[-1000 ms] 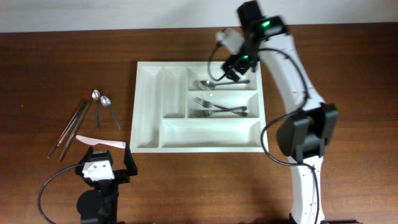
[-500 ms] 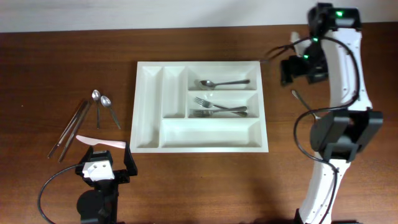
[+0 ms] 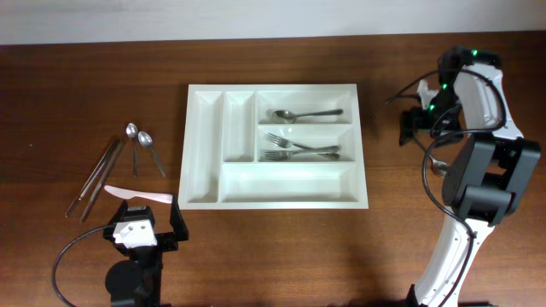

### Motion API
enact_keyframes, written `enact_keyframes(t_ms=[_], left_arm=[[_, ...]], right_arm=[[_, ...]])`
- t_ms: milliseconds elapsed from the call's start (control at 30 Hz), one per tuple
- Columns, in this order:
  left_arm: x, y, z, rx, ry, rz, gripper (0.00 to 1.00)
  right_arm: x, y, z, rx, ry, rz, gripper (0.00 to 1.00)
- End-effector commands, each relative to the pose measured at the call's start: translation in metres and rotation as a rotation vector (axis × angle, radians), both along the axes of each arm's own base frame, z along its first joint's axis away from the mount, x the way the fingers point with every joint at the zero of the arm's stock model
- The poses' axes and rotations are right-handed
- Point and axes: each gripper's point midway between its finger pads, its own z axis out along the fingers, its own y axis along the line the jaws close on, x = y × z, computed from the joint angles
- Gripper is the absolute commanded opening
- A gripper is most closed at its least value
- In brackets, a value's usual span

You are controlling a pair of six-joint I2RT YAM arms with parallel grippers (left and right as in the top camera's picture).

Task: Pack container

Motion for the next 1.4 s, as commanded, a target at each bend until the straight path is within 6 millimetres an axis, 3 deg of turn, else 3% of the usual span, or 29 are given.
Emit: enact_keyframes(t_ms=[0, 267, 467, 567, 667, 767, 967, 1033, 1100, 1367], left_arm=[[0.000, 0.002, -0.002, 0.016, 0.001, 0.008, 0.99], [0.000, 0.002, -0.002, 0.016, 0.001, 0.008, 0.99], [0.000, 0.002, -0.002, 0.016, 0.001, 0.009, 0.99], [0.000, 0.002, -0.002, 0.016, 0.001, 0.008, 0.99], [0.000, 0.002, -0.002, 0.016, 0.001, 0.009, 0.99], [0.000, 0.002, -0.002, 0.016, 0.001, 0.008, 0.99], [0.000, 0.002, -0.002, 0.016, 0.001, 0.008, 0.99], [0.000, 0.002, -0.002, 0.016, 0.001, 0.009, 0.99], [0.000, 0.002, -0.002, 0.016, 0.001, 0.008, 0.99], [0.000, 0.002, -0.002, 0.016, 0.001, 0.009, 0.99]], right_arm=[[-0.008, -0.005, -0.012, -0.012, 0.025, -0.011, 0.85], [-0.025, -0.029, -0.030, -0.021, 0.056, -0.067, 0.84], [-0.038, -0.032, -0.047, -0.024, 0.084, -0.076, 0.83], [-0.040, -0.030, -0.053, -0.023, 0.085, -0.074, 0.75], [-0.043, -0.029, -0.058, -0.022, 0.091, -0.074, 0.50], [-0.041, -0.029, -0.059, -0.019, 0.082, -0.079, 0.43], [-0.035, -0.028, -0.060, -0.013, 0.056, -0.082, 0.44], [-0.029, -0.030, -0.062, -0.020, 0.030, -0.082, 0.53], [-0.024, -0.032, -0.063, -0.025, 0.011, -0.082, 0.56], [-0.002, -0.036, -0.049, -0.030, -0.064, -0.073, 0.56]])
